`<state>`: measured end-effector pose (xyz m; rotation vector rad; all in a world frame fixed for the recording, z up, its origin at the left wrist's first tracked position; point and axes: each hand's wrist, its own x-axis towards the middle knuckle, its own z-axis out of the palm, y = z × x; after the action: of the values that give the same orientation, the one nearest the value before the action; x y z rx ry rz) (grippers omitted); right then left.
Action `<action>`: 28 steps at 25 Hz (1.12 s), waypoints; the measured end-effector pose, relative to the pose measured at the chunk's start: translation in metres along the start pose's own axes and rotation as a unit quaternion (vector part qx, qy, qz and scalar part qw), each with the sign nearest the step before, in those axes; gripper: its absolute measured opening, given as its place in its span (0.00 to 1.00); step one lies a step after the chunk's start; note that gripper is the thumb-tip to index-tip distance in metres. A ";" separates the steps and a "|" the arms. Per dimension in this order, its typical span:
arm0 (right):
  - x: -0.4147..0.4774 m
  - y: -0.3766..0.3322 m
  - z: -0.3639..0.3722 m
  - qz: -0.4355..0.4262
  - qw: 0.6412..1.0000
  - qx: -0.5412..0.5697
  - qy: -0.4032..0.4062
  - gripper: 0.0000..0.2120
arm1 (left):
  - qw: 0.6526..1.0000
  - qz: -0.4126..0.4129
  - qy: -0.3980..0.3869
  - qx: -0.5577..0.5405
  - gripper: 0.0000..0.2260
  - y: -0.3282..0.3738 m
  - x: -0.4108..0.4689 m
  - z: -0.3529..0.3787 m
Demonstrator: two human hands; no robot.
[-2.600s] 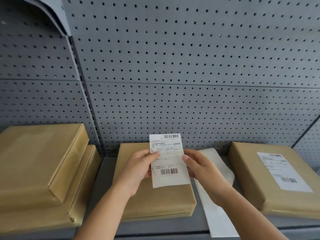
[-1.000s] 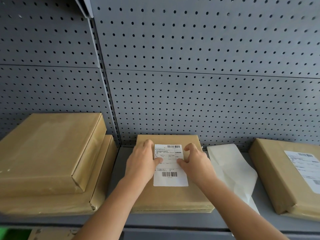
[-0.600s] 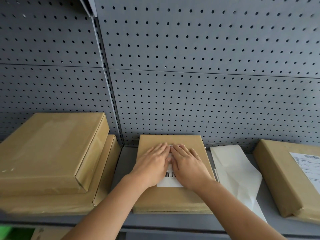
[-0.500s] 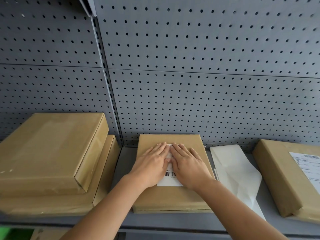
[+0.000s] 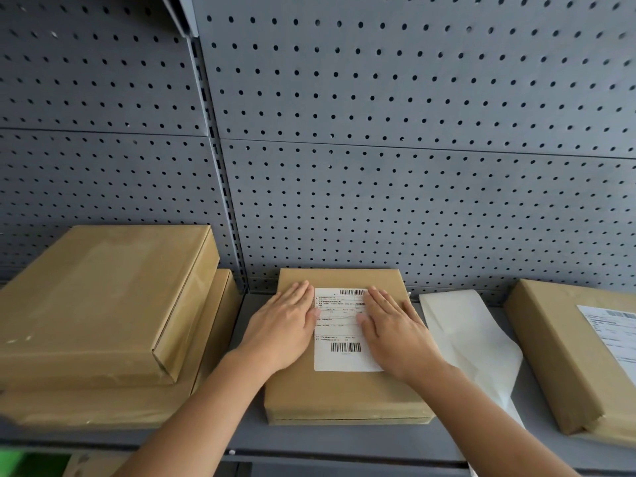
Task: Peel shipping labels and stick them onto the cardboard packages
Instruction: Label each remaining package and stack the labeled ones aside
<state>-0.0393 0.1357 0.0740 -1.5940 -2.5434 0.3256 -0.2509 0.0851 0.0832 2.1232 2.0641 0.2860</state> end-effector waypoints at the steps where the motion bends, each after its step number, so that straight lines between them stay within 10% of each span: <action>1: -0.002 0.000 -0.001 0.003 1.000 0.011 0.001 0.28 | 1.000 0.003 0.006 -0.005 0.26 0.002 -0.003 -0.001; 17: -0.050 -0.002 0.000 -0.039 0.999 -0.015 -0.016 0.43 | 0.997 0.037 -0.057 0.030 0.27 0.025 -0.046 0.009; 28: -0.089 -0.037 0.007 -0.099 0.994 0.002 -0.038 0.35 | 0.994 0.084 -0.068 0.025 0.38 0.042 -0.081 0.012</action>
<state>-0.0336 0.0392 0.0774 -1.3377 -2.7265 0.3765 -0.2094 0.0026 0.0806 2.2817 1.8407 0.1083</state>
